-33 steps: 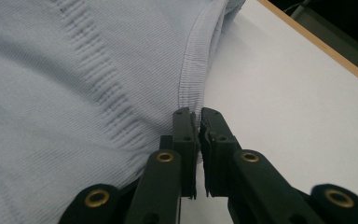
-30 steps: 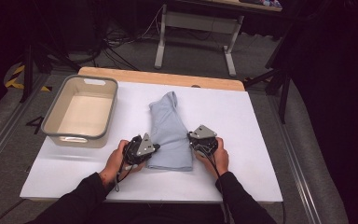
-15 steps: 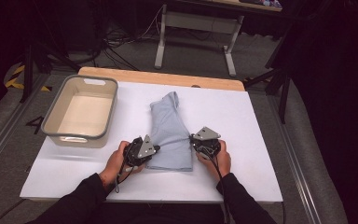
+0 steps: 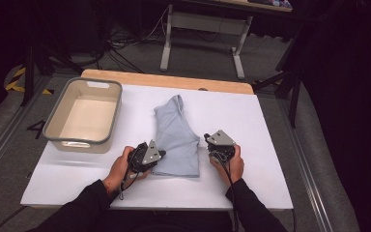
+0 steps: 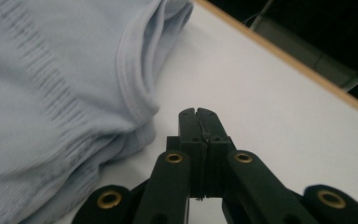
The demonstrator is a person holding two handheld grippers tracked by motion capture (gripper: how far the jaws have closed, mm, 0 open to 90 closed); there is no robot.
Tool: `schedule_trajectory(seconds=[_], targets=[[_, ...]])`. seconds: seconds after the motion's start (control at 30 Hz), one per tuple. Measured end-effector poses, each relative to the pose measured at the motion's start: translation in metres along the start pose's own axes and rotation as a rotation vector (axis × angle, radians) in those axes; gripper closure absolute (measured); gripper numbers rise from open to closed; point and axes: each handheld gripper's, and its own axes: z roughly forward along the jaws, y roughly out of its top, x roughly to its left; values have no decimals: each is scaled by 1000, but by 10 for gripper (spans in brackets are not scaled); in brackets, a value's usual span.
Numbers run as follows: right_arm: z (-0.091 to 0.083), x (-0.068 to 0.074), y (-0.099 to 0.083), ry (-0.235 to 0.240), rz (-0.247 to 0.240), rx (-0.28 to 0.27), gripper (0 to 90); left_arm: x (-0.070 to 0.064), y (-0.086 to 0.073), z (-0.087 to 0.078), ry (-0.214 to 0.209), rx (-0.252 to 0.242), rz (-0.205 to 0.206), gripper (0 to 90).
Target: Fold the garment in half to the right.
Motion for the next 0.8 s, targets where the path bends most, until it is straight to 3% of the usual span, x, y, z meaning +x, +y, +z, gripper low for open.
schedule_trajectory(seconds=[0.2,0.4,0.7,0.8], targets=[[-7,-1,4,-83,5,-80,884,-1,1,-3,2,-17,3,899],[-10,-3,6,-110,15,-120,865,0,2,-10,0,-53,10,899],[-9,-6,21,-26,41,-169,900,17,10,-30,47,-126,-25,897],[-7,0,29,25,8,-185,900,24,12,-29,60,-129,-43,897]])
